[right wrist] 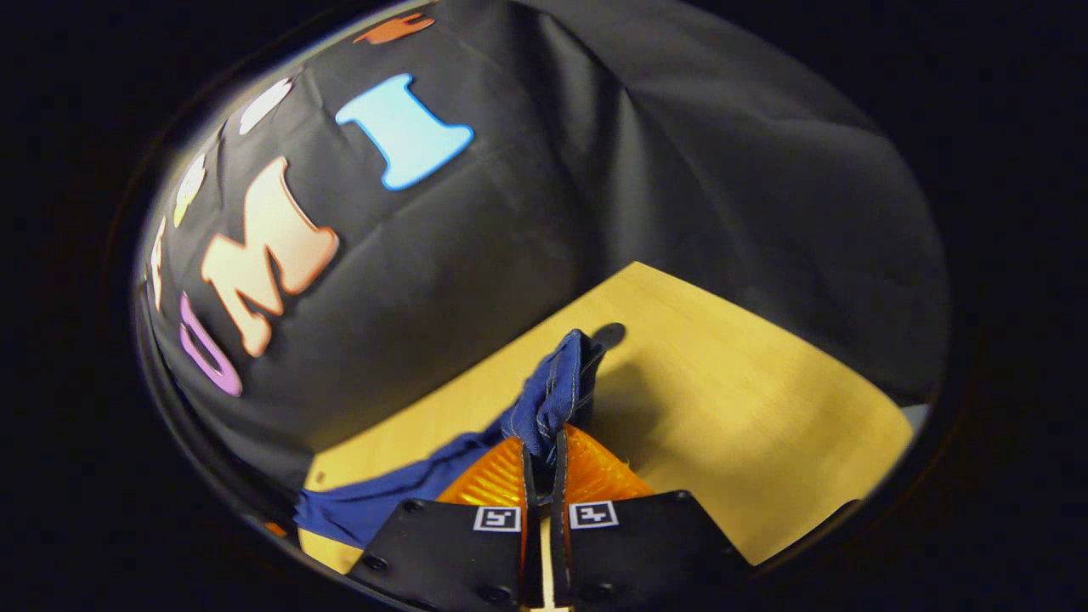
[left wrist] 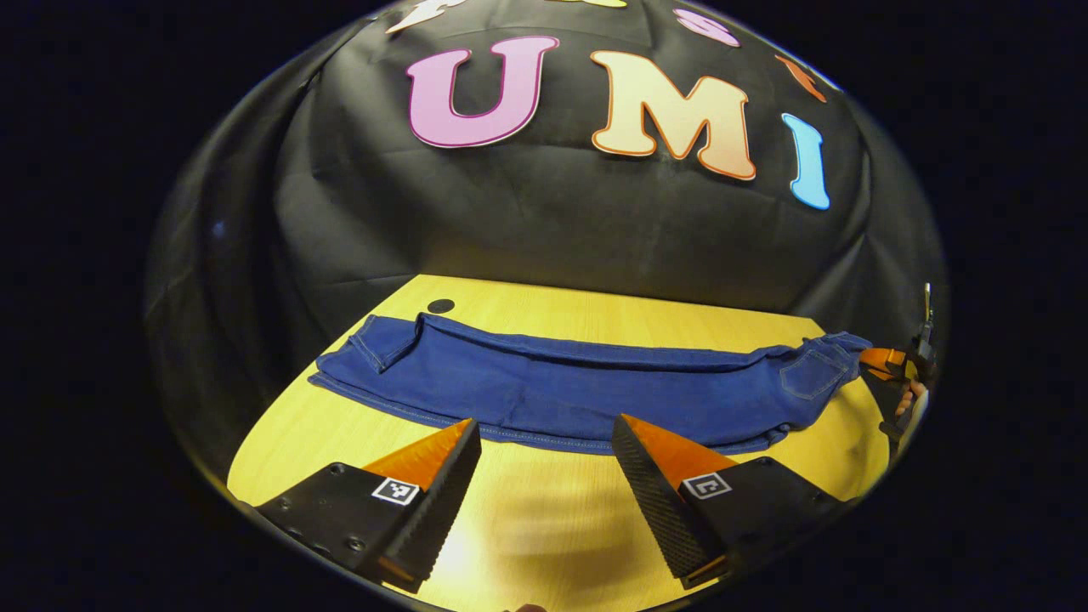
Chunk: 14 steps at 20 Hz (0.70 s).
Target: Grasp the waist and the cuffs of the jeans and fold them to make the two legs overlap; first hold the waist and fold one-third of the jeans toward the cuffs, then hold the cuffs and fold the remaining one-third in the same direction to finish folding.
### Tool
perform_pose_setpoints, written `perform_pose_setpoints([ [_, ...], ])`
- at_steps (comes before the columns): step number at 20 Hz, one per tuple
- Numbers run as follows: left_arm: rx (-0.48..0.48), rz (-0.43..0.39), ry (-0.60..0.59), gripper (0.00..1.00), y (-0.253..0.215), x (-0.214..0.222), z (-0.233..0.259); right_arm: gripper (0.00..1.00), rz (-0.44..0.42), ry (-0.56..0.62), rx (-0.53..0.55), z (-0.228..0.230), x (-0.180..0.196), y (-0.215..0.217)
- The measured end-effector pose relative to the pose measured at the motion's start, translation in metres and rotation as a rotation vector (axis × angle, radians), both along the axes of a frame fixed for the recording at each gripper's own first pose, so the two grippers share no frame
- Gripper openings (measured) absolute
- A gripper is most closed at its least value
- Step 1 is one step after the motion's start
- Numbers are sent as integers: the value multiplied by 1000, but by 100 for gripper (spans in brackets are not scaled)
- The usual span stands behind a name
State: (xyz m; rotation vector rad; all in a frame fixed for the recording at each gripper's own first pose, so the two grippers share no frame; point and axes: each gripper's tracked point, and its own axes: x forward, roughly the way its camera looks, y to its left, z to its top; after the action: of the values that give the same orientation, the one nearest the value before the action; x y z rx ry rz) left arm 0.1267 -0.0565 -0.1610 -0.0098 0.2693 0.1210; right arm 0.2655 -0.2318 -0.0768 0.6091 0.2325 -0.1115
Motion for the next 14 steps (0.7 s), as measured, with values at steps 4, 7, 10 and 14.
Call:
perform_pose_setpoints([
  [4,-9,-46,-7,95,15,5,3,7,127,-102,110,32,3,74],
  [7,-30,-91,-28,94,22,10,9,6,246,-191,145,63,7,143],
  [10,-48,-114,-26,94,31,13,4,6,374,-229,148,70,-2,211],
  [14,-81,-125,-18,95,51,17,-7,6,511,-191,125,41,10,308],
])
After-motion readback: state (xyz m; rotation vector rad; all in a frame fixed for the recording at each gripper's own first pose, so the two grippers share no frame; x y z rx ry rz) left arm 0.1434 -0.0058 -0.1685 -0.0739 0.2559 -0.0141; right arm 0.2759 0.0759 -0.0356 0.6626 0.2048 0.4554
